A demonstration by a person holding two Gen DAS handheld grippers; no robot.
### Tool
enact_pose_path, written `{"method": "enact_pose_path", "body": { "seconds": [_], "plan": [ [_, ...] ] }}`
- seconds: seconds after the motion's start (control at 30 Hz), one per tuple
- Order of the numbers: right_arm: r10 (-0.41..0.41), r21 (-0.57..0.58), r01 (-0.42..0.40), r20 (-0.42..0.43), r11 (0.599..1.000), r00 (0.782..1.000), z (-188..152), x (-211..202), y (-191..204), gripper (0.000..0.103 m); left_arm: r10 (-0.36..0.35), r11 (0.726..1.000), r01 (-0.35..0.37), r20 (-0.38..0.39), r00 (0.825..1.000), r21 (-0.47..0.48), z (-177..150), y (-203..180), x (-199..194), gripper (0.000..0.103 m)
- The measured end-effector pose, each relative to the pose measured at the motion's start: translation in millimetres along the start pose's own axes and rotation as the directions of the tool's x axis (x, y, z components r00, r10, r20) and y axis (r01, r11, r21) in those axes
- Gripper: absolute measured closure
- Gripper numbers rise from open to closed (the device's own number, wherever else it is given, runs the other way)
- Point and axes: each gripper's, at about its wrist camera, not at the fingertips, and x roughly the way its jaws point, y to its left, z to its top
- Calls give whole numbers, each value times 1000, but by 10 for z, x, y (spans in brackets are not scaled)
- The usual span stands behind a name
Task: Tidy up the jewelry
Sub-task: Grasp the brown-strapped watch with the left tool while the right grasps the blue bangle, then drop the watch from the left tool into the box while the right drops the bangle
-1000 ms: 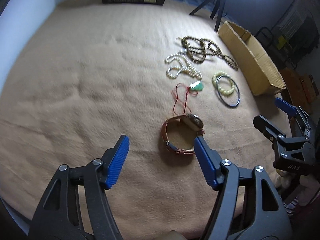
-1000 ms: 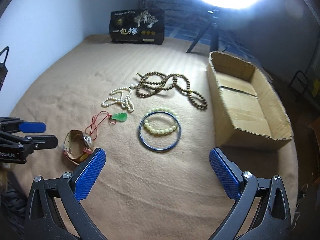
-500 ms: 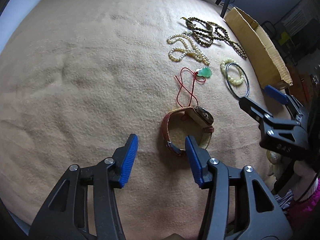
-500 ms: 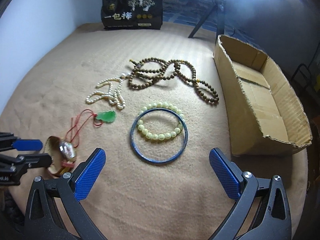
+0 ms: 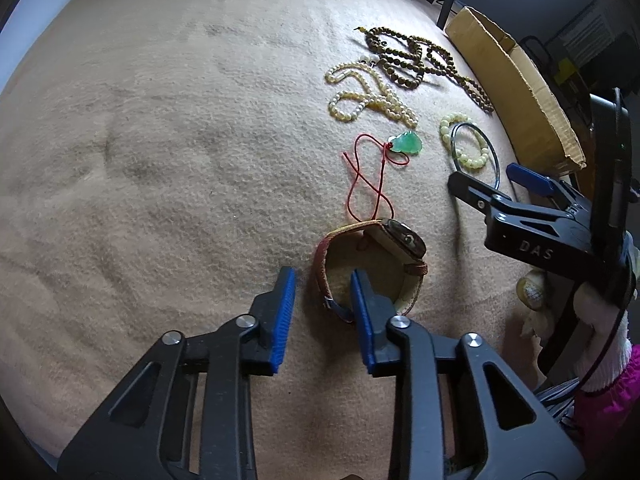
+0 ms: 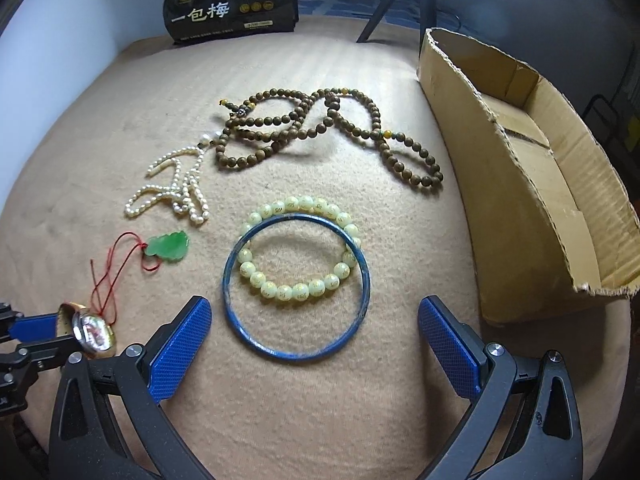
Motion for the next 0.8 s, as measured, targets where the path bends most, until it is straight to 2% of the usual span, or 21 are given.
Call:
{"method": "enact_pose_path", "body": {
  "seconds": [0.1, 0.27, 0.33, 0.47, 0.57, 0.63, 0.8],
  "plan": [
    [-1, -6, 1, -2, 1000, 1000, 44, 36, 2, 0, -9, 1000, 9, -3, 1000, 10, 2, -29, 11, 87],
    [14, -5, -14, -9, 1000, 1000, 71, 70, -22, 1, -12, 1000, 12, -3, 1000, 7, -2, -39, 14, 89],
    [20, -8, -20, -9, 1000, 1000, 66, 69, -29, 3, -12, 1000, 12, -1, 1000, 4, -1, -17, 9, 95],
    [30, -9, -30, -6, 1000, 1000, 41, 43, -45, 12, -11, 1000, 11, 6, 1000, 7, 1, -18, -2, 96],
    [35, -11, -35, -2, 999, 999, 33, 15, -44, 22, -7, 1000, 7, 11, 1000, 14, -7, -11, -11, 96],
    [39, -13, -39, 2, 999, 999, 32, -7, -42, 33, -8, 1000, 7, 14, 1000, 12, -5, -11, -14, 96],
    [52, -12, -52, 5, 999, 999, 10, -35, -53, 33, -7, 1000, 7, 24, 1000, 6, -9, -11, -34, 97]
  ]
}}
